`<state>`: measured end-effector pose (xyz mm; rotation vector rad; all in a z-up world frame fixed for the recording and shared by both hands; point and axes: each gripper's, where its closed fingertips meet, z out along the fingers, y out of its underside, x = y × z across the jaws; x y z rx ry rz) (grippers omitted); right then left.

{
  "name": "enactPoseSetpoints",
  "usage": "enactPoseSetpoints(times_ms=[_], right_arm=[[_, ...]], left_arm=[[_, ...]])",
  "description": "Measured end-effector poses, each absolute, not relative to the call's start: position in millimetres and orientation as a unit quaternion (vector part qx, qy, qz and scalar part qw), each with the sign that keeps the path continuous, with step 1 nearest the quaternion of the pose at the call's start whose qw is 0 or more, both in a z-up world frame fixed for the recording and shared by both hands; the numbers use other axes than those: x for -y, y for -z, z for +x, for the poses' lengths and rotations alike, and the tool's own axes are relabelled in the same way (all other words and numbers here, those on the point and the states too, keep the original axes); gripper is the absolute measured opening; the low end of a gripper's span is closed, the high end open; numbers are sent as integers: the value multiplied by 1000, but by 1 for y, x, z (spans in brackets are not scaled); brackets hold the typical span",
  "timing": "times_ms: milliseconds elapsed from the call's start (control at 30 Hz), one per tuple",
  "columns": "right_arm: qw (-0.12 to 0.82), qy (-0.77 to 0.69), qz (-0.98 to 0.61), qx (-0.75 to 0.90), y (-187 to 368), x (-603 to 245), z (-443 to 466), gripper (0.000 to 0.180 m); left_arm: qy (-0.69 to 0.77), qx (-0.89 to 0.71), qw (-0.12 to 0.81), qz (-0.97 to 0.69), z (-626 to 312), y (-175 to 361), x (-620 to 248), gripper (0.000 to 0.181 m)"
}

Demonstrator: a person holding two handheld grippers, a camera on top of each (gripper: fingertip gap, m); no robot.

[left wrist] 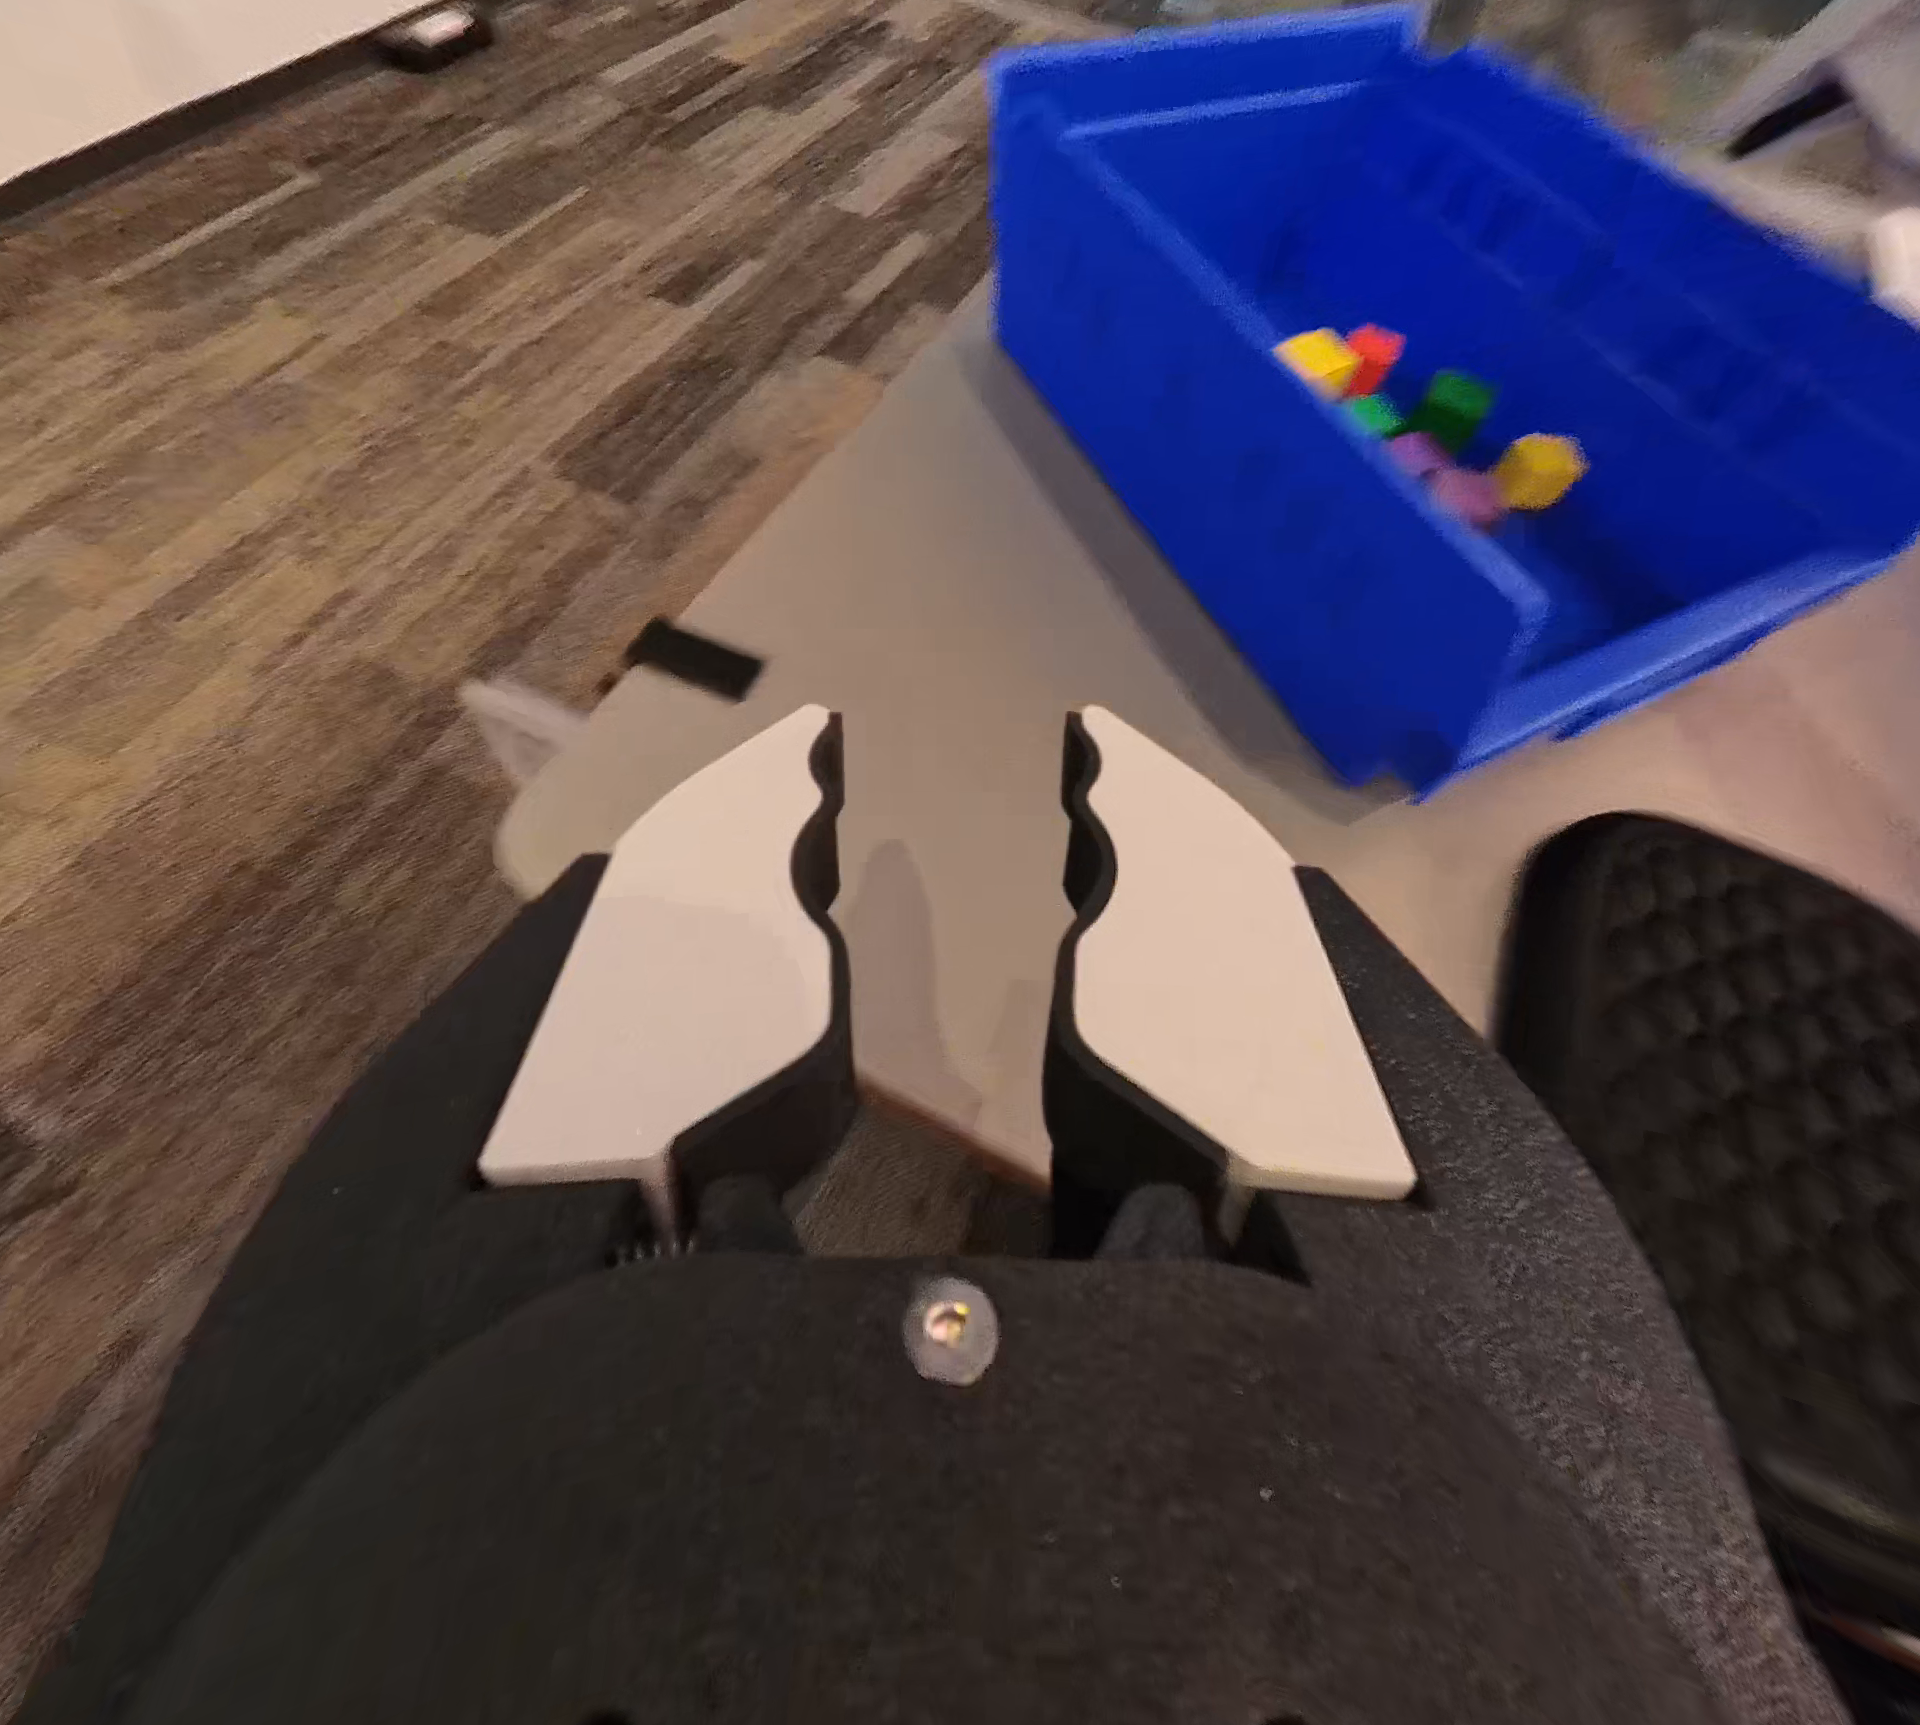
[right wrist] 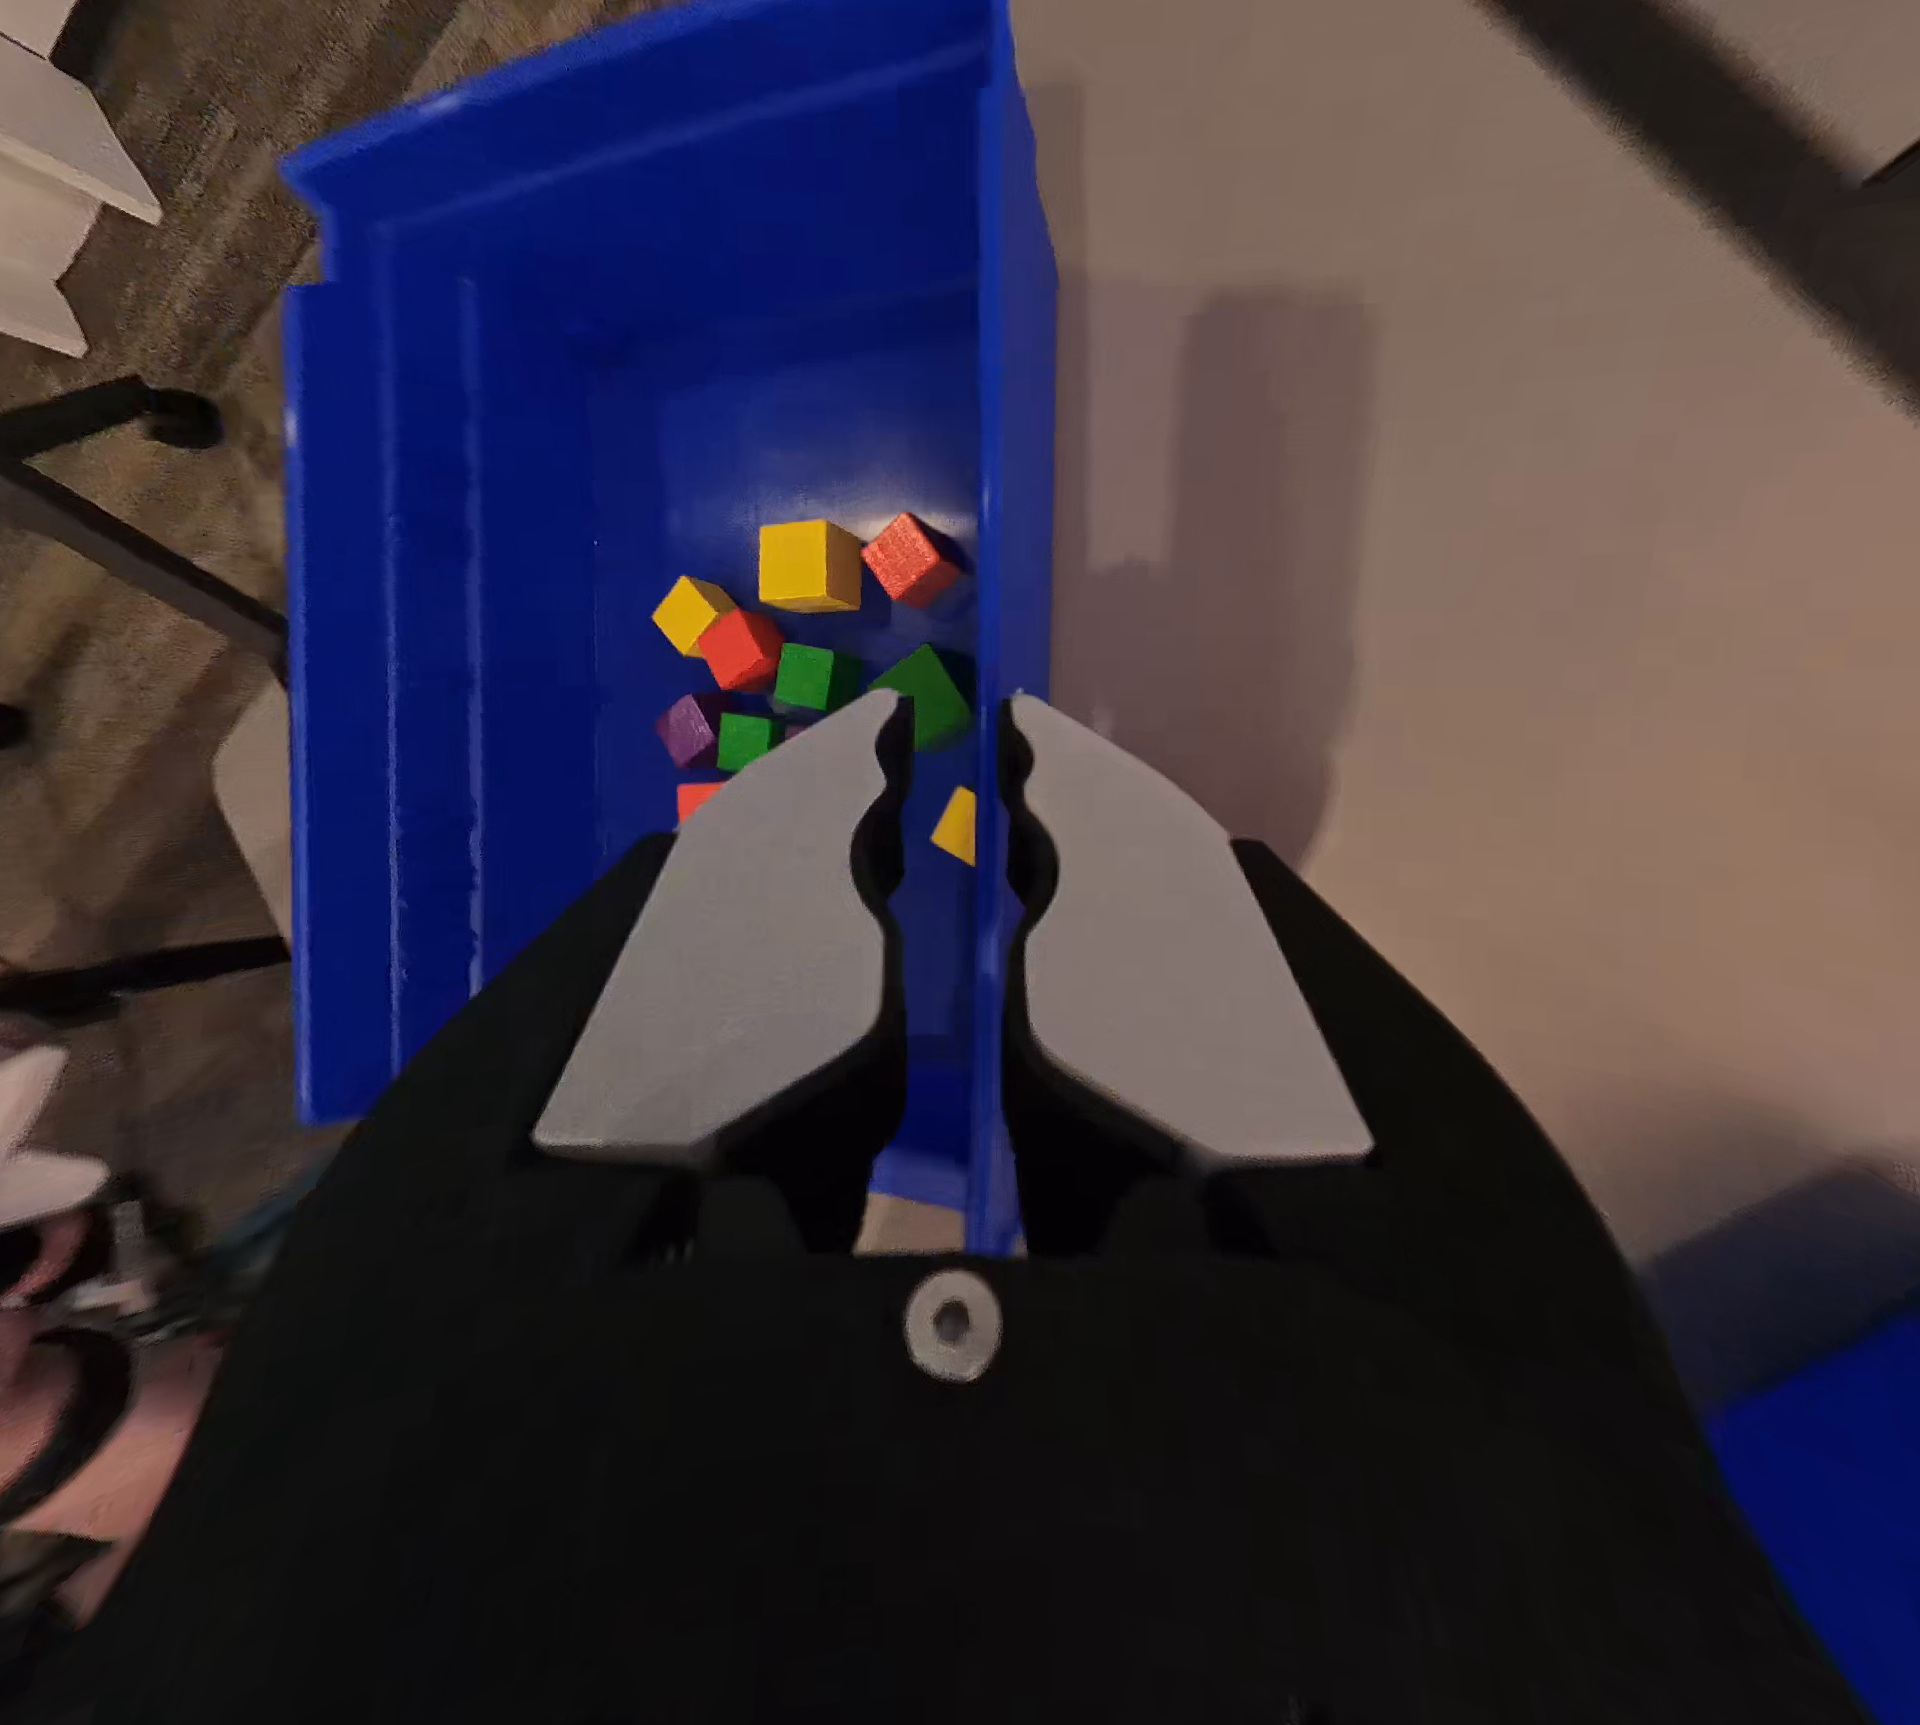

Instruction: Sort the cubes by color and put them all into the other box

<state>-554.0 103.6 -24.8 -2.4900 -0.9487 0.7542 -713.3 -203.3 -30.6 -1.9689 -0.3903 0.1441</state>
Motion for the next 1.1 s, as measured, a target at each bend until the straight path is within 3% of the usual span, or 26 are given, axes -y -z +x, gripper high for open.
enactPoseSetpoints(times_ms=[100,233,433,533,567,733,800,967,1100], right_arm=[[251,-275,-846,381,-17,-93,-524,12],[358,-270,-797,405,-71,-70,-455,22],[442,-218,-787,372,-118,-30,-292,31],[455,-260,-791,317,-130,-4,-215,32],[465,-281,-787,293,-135,3,-191,33],[546,-314,-756,176,-152,20,-79,22],[549,-298,-767,148,-141,20,-43,17],[478,-257,-832,115,-91,15,15,18],[465,-288,-831,103,-100,6,23,18]], left_arm=[[-25,160,581,-798,-683,13,174,40],[-14,164,601,-782,-652,9,139,52],[11,200,549,-811,-637,46,92,56],[-18,204,514,-833,-641,68,81,50],[-27,197,506,-840,-641,71,78,56],[-132,168,489,-846,-660,68,81,23],[-167,152,473,-851,-672,69,84,13],[-139,101,464,-869,-696,70,76,11],[-83,36,457,-885,-716,71,63,9]])
